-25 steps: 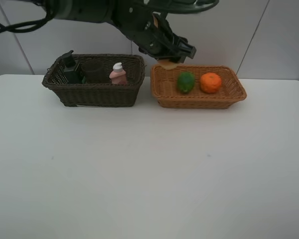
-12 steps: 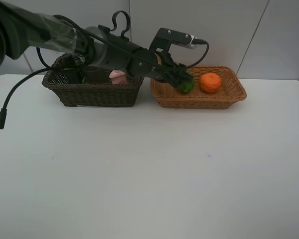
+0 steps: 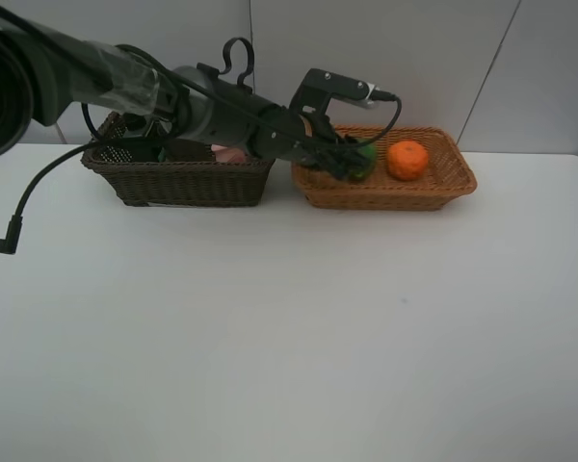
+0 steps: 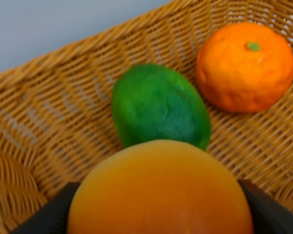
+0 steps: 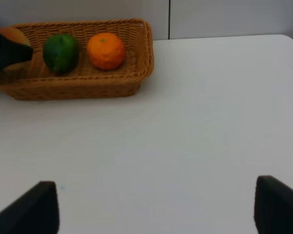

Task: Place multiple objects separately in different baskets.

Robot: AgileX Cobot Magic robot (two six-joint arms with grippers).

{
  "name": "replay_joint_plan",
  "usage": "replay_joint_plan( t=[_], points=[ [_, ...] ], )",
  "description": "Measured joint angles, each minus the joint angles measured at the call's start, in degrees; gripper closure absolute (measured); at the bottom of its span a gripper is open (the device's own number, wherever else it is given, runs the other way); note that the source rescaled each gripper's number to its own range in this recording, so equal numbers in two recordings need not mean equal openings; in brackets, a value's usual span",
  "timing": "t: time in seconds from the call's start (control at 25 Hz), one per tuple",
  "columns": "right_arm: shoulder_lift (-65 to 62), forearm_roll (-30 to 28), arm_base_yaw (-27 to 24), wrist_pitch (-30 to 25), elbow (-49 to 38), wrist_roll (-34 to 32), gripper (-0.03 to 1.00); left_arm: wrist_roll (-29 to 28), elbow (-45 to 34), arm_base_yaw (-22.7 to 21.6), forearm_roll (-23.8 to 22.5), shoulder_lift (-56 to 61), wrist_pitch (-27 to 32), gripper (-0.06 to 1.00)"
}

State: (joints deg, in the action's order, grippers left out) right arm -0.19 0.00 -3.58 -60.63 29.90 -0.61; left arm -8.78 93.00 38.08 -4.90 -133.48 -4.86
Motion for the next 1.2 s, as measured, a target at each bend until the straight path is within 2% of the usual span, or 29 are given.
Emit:
replay_joint_plan(
  t=[0.08, 0.24, 0.44, 0.64, 0.76, 0.88, 1.04, 1.2],
  points=[
    [0.0, 0.0, 0.0, 0.0, 0.0, 0.0, 0.25, 0.0, 0.0, 0.0, 0.6, 0.0, 1.0, 0.18],
    [0.0, 0.0, 0.0, 0.0, 0.0, 0.0, 0.25, 0.4, 0.0, 0.0, 1.6, 0.1, 1.5, -0.01],
    [0.0, 0.0, 0.0, 0.0, 0.0, 0.0, 0.25, 0.8, 0.0, 0.0, 2.1, 2.2, 5.3, -0.05],
    [0.0, 0.0, 0.0, 0.0, 0.0, 0.0, 0.25, 1.3, -0.1, 0.0, 2.1, 9.7, 16.3, -0.05],
    [0.0, 0.0, 0.0, 0.0, 0.0, 0.0, 0.25, 1.9, -3.3, -0.9, 2.3, 16.9, 23.4, -0.05],
    [0.0, 0.0, 0.0, 0.0, 0.0, 0.0, 0.25, 1.8, -9.5, -4.3, 2.7, 25.3, 27.0, -0.05],
    [0.0, 0.0, 0.0, 0.0, 0.0, 0.0, 0.25, 1.5, -20.8, -12.1, 3.3, 37.1, 29.8, -0.05],
    [0.0, 0.0, 0.0, 0.0, 0.0, 0.0, 0.25, 2.9, -30.7, -19.2, 3.3, 50.8, 35.9, -0.05]
  ],
)
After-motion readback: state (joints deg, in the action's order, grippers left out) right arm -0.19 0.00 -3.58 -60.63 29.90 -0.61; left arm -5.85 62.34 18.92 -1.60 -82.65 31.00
